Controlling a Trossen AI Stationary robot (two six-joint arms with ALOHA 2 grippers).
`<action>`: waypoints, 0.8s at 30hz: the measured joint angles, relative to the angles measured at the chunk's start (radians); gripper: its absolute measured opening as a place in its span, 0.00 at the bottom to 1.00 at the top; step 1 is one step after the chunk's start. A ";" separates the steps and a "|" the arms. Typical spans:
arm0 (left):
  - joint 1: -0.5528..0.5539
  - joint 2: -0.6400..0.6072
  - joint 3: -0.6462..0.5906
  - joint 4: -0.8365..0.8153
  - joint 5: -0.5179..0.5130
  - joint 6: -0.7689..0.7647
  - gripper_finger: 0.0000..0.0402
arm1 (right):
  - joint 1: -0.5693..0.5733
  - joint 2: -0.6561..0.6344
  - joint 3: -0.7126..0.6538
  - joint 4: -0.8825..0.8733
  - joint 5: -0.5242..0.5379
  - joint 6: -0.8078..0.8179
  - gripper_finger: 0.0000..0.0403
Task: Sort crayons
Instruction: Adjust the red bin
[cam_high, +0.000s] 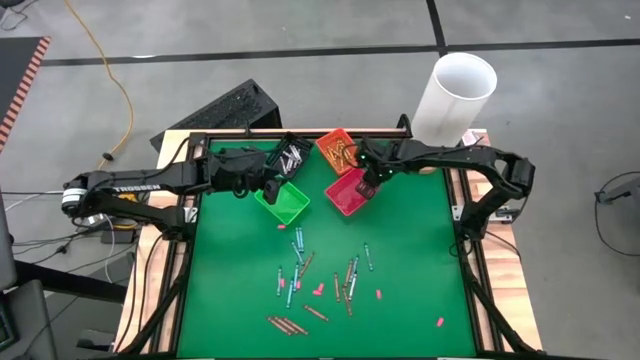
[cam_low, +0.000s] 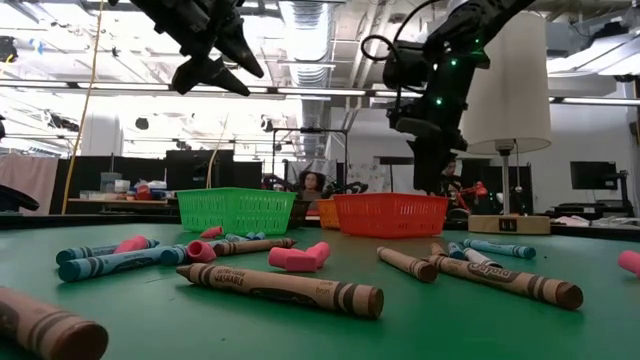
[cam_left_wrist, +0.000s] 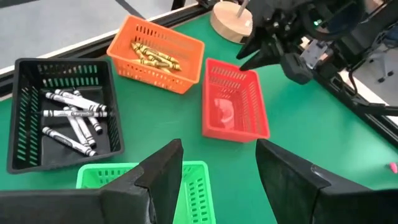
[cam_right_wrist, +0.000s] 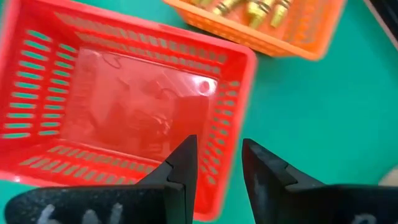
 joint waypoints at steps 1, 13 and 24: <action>0.000 0.000 0.000 0.001 0.000 0.003 0.48 | 0.005 0.000 0.000 0.011 -0.011 -0.002 0.30; 0.000 0.000 0.000 0.004 -0.006 0.005 0.48 | 0.015 -0.045 0.004 0.012 0.028 -0.025 0.30; 0.000 0.000 0.000 0.003 -0.007 0.006 0.48 | -0.086 0.026 -0.014 -0.072 0.134 -0.037 0.30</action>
